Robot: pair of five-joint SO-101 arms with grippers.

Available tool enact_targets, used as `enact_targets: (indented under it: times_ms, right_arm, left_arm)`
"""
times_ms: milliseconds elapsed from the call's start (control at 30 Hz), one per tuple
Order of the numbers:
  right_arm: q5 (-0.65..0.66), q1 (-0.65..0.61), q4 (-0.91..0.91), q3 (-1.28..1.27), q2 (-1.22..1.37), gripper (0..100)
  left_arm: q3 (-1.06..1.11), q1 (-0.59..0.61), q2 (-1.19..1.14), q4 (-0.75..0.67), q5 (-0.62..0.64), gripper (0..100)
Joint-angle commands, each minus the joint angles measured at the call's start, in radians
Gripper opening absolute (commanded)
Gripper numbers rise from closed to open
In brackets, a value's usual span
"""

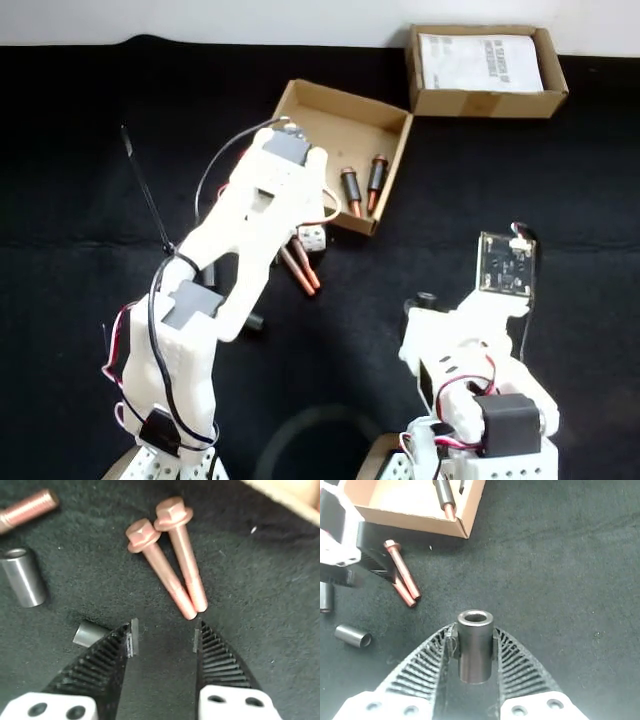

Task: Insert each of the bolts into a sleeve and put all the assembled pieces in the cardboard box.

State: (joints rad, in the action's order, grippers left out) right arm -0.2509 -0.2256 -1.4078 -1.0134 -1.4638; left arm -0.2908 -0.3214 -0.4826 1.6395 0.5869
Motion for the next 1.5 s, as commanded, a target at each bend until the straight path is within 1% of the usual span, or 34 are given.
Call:
enact_targets:
  times_ms: [0,233,400,767,900,1000,1133,1300,1367,1467]
  right_arm:
    - [0.012,0.005,0.024,-0.002,0.001,0.6]
    - [0.012,0.004,0.019,-0.001,0.001,0.6]
    - [0.012,0.004,0.019,-0.001,0.001,0.6]
    - [0.012,0.004,0.024,-0.001,0.001,0.6]
    - [0.012,0.004,0.024,-0.001,0.001,0.6]
    - [0.012,0.004,0.024,-0.001,0.001,0.6]
    - [0.012,0.004,0.024,-0.001,0.001,0.6]
    - [0.012,0.004,0.024,-0.001,0.001,0.6]
    - [0.012,0.004,0.024,-0.001,0.001,0.6]
    - [0.012,0.004,0.024,-0.002,0.001,0.6]
  left_arm:
    - [0.039,0.001,0.008,-0.04,0.005,19]
    - [0.111,0.051,0.007,-0.232,0.003,19]
    - [0.105,0.084,0.007,-0.29,0.002,19]
    - [0.159,0.088,0.008,-0.281,0.002,19]
    - [0.188,0.09,0.01,-0.249,0.003,19]
    - [0.205,0.102,0.005,-0.258,0.003,19]
    - [0.219,0.116,-0.024,-0.308,0.003,19]
    - [0.22,0.116,-0.077,-0.307,0.009,19]
    - [0.214,0.116,-0.101,-0.305,0.038,16]
    - [0.213,0.114,-0.113,-0.305,0.046,8]
